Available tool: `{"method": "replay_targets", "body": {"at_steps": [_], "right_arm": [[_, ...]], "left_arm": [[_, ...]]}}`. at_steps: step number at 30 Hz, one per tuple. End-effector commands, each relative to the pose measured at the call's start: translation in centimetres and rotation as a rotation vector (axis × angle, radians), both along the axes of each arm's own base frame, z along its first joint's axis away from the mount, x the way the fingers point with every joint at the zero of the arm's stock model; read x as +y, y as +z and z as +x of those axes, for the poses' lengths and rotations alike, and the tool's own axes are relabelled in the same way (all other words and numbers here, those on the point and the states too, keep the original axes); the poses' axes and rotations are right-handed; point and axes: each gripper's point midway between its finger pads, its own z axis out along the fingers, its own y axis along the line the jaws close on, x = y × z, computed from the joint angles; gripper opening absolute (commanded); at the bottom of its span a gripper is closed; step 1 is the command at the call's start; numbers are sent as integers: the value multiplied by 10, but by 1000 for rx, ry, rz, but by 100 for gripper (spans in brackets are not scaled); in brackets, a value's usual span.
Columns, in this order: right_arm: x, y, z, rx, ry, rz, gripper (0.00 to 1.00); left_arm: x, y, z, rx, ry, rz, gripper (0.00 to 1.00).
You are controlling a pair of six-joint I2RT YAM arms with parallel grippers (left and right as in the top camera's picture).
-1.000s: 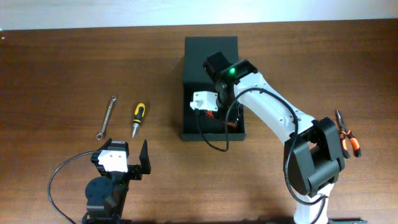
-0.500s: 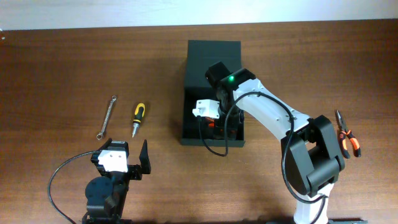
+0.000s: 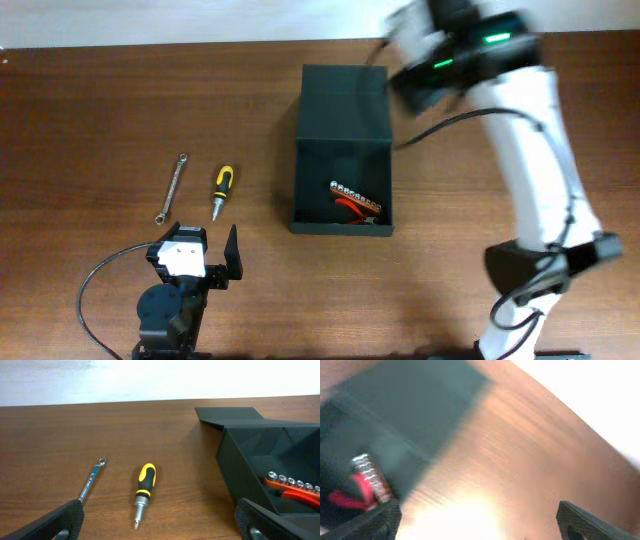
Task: Pack container
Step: 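Withdraw the right gripper and move it over the orange pliers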
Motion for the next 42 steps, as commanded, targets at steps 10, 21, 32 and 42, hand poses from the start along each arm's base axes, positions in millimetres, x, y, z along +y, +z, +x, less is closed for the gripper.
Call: {"method": "replay_targets", "body": {"at_steps": [10, 21, 32, 42], "right_arm": [[-240, 9, -81, 88, -891, 260, 99], [-251, -29, -206, 272, -1109, 267, 99], [-262, -167, -189, 380, -795, 238, 99], [-237, -236, -173, 475, -621, 262, 95]], "left_arm": [[1, 11, 0, -26, 6, -9, 99], [-2, 11, 0, -25, -5, -13, 99], [-3, 11, 0, -24, -12, -14, 99], [-3, 10, 0, -20, -12, -14, 99]]}}
